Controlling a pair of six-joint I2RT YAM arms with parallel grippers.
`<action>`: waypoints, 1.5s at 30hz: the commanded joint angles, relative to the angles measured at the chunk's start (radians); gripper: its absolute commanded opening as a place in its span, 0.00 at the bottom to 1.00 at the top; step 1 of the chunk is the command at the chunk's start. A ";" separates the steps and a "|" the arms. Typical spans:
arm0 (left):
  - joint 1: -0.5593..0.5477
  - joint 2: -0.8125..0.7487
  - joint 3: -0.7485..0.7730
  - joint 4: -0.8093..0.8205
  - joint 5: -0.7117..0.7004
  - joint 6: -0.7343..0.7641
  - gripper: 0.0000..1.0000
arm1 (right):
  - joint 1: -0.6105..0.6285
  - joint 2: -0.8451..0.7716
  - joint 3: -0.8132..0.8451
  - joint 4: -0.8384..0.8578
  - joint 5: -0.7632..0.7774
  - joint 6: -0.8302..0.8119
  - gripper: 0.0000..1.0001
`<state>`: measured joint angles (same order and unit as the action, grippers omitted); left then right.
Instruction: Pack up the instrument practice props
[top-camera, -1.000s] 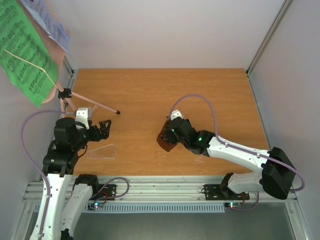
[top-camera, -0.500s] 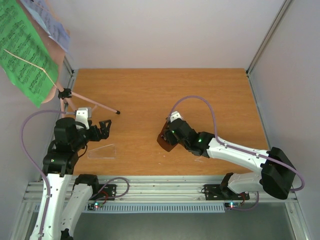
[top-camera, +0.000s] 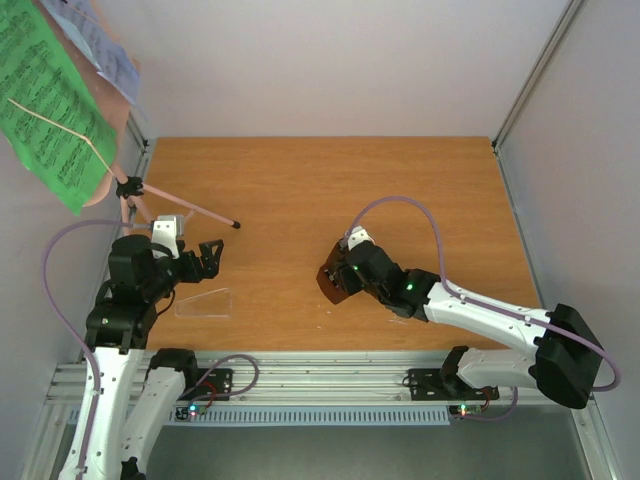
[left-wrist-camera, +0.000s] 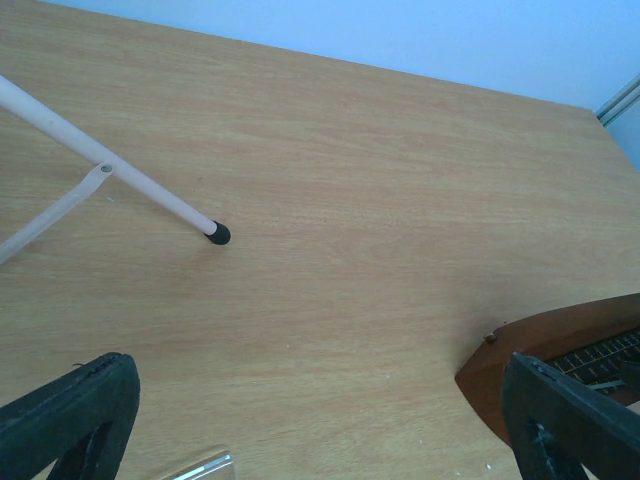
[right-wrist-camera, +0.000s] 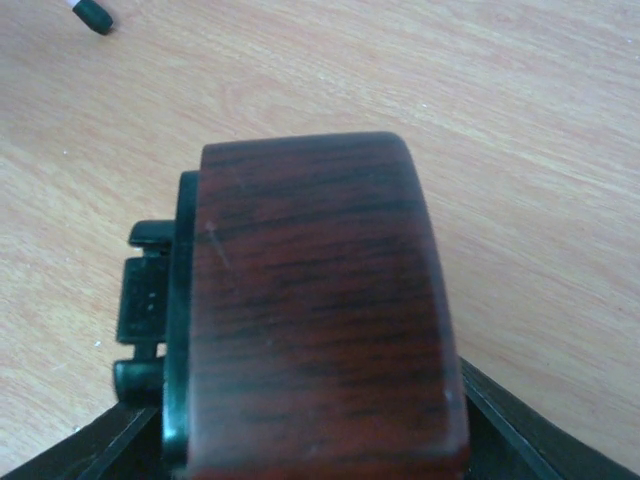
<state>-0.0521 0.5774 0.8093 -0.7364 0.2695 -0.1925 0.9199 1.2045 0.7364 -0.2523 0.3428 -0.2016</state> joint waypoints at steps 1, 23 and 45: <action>-0.005 0.005 -0.010 0.042 0.017 0.013 0.99 | 0.000 -0.027 -0.016 -0.001 -0.031 0.017 0.63; -0.006 0.013 -0.010 0.038 0.009 0.013 0.99 | -0.016 -0.001 0.054 -0.040 -0.033 0.014 0.73; -0.154 0.005 -0.054 0.071 0.172 -0.167 0.95 | -0.068 0.035 0.032 0.105 -0.206 -0.105 0.57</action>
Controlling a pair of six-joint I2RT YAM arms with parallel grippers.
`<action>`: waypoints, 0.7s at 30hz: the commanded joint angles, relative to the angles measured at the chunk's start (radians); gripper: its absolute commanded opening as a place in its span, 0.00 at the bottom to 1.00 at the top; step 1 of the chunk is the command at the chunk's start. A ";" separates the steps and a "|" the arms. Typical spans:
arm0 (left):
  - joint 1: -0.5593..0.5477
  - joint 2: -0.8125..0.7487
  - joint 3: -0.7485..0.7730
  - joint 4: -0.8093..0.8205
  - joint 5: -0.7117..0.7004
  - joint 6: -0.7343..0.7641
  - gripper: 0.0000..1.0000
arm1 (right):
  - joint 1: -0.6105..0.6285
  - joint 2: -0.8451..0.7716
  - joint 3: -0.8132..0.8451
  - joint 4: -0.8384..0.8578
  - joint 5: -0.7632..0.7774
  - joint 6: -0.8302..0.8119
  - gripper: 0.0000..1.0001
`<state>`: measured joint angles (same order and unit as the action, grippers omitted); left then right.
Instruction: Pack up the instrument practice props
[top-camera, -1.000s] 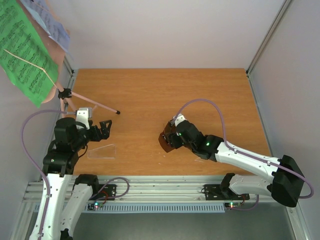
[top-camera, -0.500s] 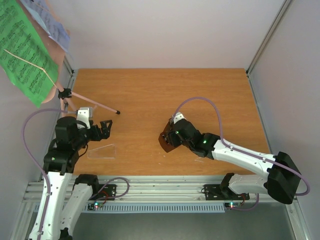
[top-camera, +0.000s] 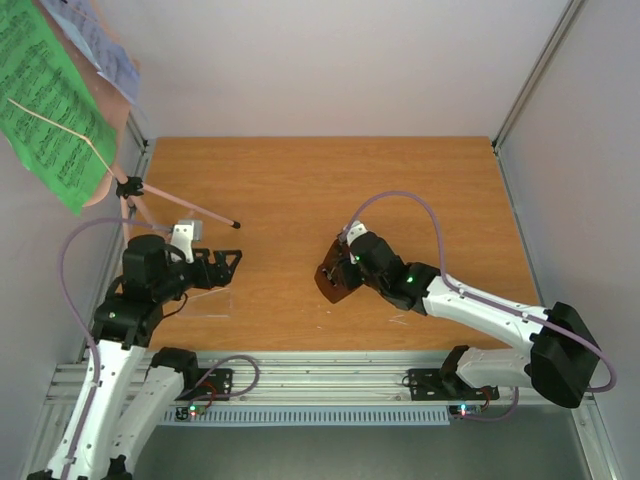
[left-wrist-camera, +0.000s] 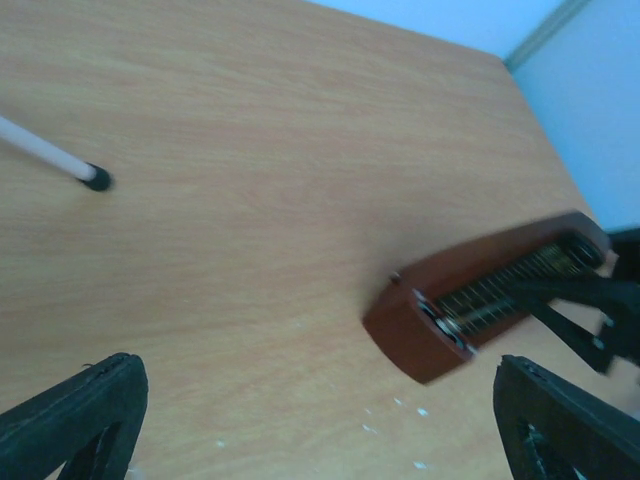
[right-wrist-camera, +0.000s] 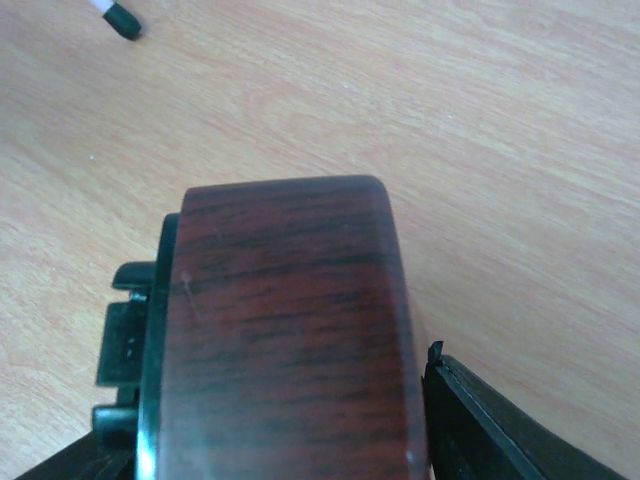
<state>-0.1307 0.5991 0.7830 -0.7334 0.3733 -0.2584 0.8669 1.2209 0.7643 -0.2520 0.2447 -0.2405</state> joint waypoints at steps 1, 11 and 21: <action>-0.107 -0.022 -0.034 0.081 0.059 -0.124 0.95 | -0.016 0.026 0.002 0.121 -0.139 -0.085 0.57; -0.449 0.134 -0.135 0.320 0.026 -0.178 0.94 | -0.020 0.142 0.079 0.157 -0.350 -0.226 0.57; -0.488 0.166 -0.178 0.429 0.008 -0.218 0.97 | -0.020 0.125 0.083 0.140 -0.339 -0.223 0.75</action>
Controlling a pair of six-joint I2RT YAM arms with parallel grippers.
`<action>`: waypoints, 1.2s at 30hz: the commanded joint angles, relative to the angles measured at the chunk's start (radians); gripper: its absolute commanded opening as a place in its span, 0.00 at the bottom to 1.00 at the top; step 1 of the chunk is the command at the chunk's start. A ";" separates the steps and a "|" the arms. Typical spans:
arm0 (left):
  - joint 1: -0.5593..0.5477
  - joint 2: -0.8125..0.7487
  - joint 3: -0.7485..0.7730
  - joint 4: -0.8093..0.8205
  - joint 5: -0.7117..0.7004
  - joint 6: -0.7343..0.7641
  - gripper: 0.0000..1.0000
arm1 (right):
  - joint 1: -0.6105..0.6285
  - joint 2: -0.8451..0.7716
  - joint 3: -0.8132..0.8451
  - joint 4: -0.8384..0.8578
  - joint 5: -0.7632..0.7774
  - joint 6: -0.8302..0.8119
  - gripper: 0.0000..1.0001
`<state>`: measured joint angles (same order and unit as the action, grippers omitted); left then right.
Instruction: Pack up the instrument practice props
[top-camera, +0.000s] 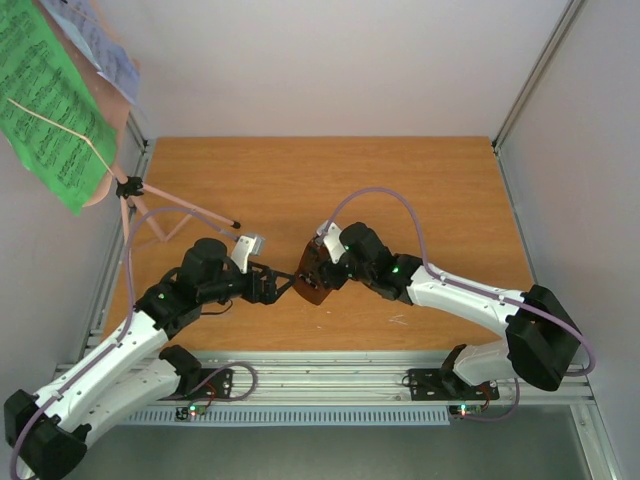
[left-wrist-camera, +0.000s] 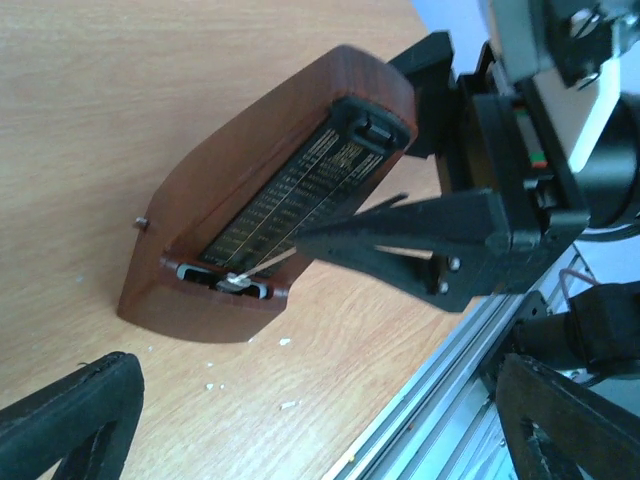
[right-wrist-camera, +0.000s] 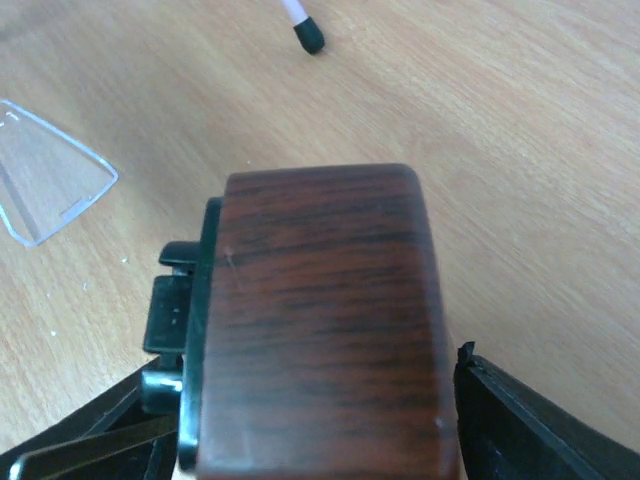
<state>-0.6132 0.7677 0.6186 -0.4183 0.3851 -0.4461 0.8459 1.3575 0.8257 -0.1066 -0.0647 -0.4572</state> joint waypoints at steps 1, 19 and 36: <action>-0.005 -0.003 -0.013 0.114 -0.006 -0.035 0.98 | 0.002 -0.017 0.022 -0.009 -0.028 -0.005 0.77; -0.004 0.035 -0.177 0.330 0.000 -0.084 0.99 | -0.018 -0.393 -0.129 -0.216 0.118 0.284 0.98; 0.000 0.294 -0.208 0.605 0.033 0.058 1.00 | -0.061 -0.297 -0.279 -0.220 0.186 0.712 0.82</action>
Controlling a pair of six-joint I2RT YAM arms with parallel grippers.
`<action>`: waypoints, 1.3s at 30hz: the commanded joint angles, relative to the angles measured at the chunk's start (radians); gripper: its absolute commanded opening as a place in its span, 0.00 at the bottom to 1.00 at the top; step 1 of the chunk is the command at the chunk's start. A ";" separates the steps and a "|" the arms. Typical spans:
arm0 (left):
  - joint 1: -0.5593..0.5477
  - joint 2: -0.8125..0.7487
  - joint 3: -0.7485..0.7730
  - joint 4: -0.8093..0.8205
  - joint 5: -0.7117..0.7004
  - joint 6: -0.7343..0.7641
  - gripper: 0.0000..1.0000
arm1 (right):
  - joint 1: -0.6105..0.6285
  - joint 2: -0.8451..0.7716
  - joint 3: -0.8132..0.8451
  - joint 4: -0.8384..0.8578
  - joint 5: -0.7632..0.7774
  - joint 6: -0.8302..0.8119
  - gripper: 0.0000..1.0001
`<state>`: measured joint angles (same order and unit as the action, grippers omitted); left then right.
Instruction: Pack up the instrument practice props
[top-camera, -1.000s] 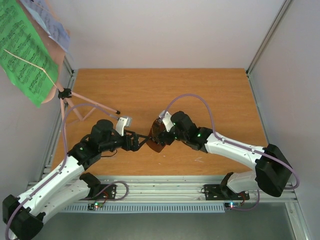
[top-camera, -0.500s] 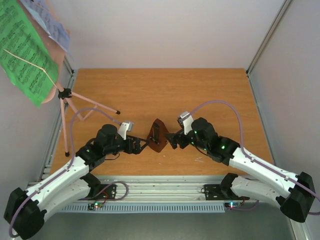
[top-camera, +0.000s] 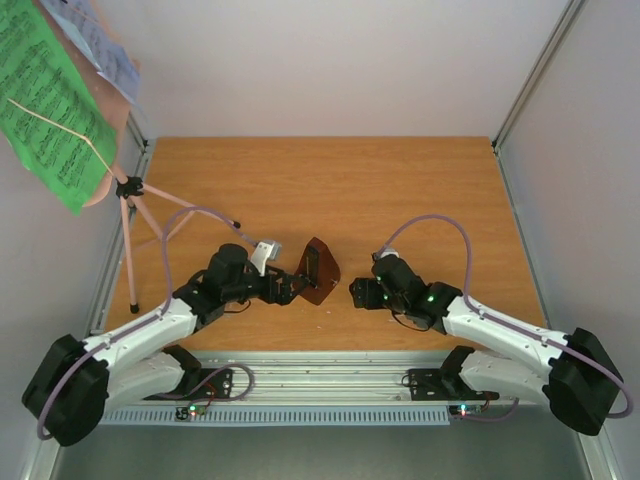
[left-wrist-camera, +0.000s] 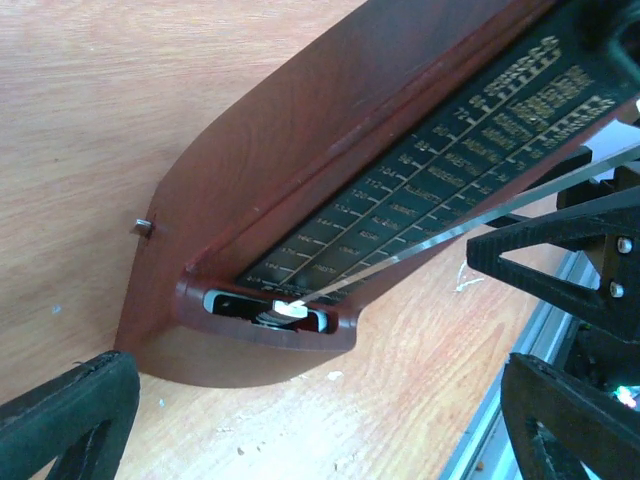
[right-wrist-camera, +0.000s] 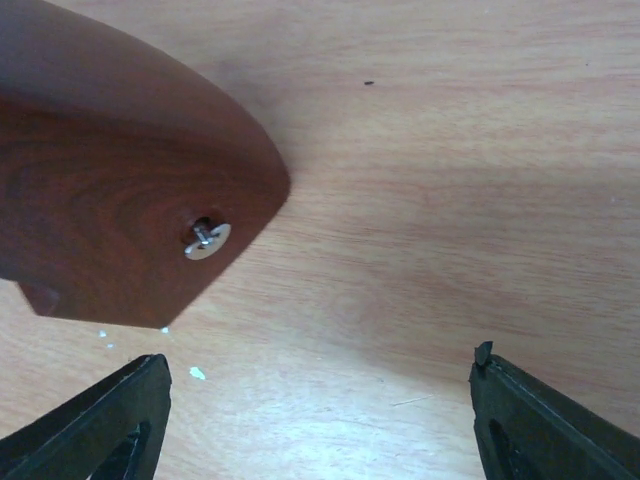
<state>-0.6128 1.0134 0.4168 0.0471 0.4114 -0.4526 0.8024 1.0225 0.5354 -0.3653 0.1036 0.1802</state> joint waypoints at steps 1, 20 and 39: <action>-0.001 0.071 -0.002 0.156 0.019 0.066 0.99 | -0.027 0.049 0.015 0.044 0.009 0.078 0.80; 0.017 0.258 0.122 0.079 0.029 0.235 0.99 | -0.074 0.234 0.101 0.089 -0.080 0.072 0.64; -0.008 0.368 0.140 0.148 0.206 0.236 0.94 | -0.075 0.330 0.181 0.096 -0.153 0.020 0.60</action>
<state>-0.6010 1.3647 0.5438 0.1318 0.5457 -0.2199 0.7300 1.3365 0.6853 -0.2779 -0.0280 0.2256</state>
